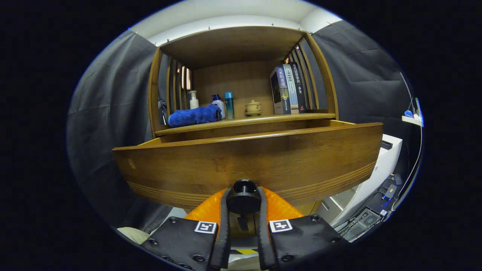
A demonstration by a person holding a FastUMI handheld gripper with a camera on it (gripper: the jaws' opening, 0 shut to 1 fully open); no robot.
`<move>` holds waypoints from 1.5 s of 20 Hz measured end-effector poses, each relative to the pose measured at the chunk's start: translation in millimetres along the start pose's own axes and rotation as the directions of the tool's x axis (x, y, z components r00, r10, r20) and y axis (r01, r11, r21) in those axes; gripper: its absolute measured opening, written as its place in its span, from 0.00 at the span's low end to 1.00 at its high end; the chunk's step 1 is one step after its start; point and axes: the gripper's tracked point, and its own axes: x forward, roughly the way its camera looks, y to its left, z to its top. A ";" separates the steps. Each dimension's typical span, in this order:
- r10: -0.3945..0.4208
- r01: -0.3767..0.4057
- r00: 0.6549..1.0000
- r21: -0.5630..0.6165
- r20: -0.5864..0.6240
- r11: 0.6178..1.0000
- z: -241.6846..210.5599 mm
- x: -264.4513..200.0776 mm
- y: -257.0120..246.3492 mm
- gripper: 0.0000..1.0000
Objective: Pull open the drawer, take out the items inside it, and place them on the countertop above the cabinet.
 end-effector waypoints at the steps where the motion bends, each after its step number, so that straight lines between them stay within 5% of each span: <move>1: 0.003 -0.003 1.000 -0.004 -0.008 1.000 -0.5 0.4 0.2 0.39; 9: 0.019 -0.019 0.999 -0.001 -0.045 1.000 39.5 -11.1 -1.0 0.99; 22: 0.014 -0.015 0.997 0.014 0.074 1.000 180.5 1.9 -1.3 0.98; 30: 0.012 0.003 0.980 0.073 -0.201 0.997 173.6 53.0 7.8 0.98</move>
